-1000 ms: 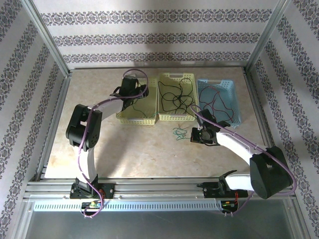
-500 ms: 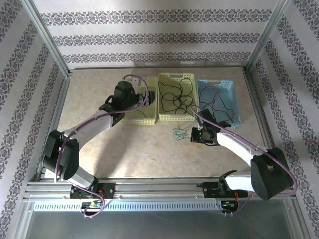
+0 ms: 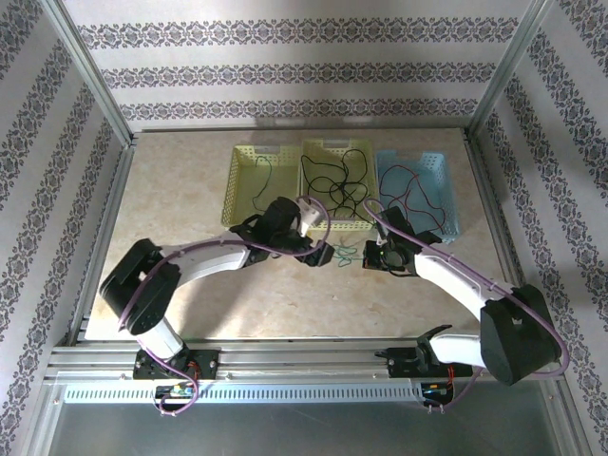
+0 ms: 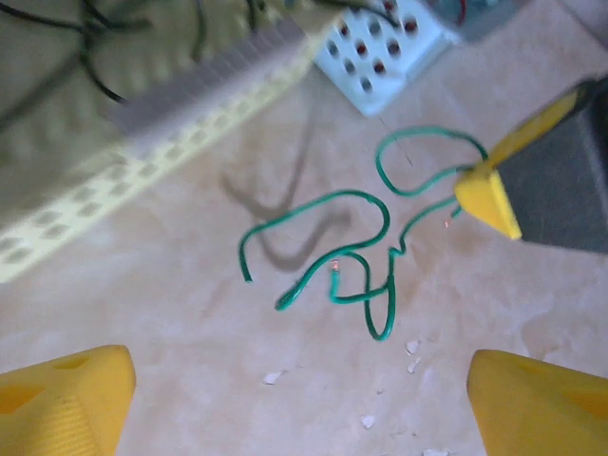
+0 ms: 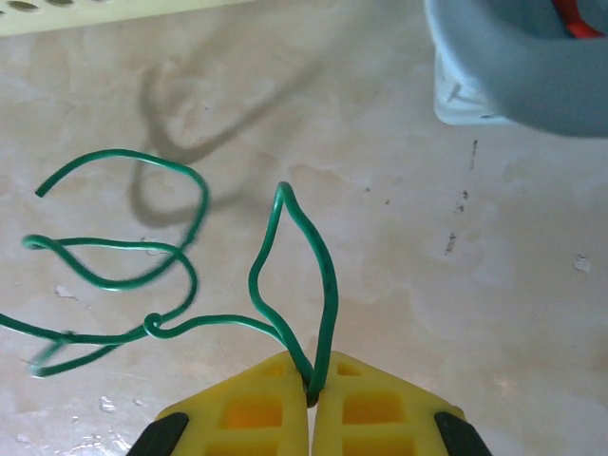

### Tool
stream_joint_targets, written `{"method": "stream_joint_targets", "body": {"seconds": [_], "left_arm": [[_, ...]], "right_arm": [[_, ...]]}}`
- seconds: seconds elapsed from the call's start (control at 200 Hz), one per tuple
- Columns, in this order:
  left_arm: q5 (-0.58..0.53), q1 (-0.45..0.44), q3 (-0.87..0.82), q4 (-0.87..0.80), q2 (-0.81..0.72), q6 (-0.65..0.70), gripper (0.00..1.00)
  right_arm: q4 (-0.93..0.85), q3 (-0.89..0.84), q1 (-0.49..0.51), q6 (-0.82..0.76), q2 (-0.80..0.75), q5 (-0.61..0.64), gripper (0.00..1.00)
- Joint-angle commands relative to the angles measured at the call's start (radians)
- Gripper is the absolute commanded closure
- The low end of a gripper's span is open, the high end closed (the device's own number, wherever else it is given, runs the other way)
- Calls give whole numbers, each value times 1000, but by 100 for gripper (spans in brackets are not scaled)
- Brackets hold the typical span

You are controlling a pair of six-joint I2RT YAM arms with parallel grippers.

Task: Untangle the cables

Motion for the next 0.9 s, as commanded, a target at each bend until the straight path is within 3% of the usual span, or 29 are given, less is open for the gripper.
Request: {"method": "stream_joint_targets", "body": {"seconds": [0.0, 0.135, 0.375, 0.695, 0.8, 0.895], "left_arm": [[75, -24, 64, 7, 73, 29, 18], [134, -44, 124, 16, 166, 42, 28], [131, -60, 137, 76, 243, 18, 32], [91, -25, 2, 217, 55, -57, 31], [-44, 8, -130, 352, -83, -129, 22], [-330, 10, -221, 385, -219, -169, 18]], "right_arm": [[15, 17, 2, -14, -41, -33, 100], [10, 14, -16, -6, -63, -48, 100], [4, 0, -49, 11, -92, -62, 100], [10, -4, -61, 38, -187, -28, 100], [44, 37, -38, 57, -205, -32, 100], [69, 123, 19, 53, -153, -24, 100]]}}
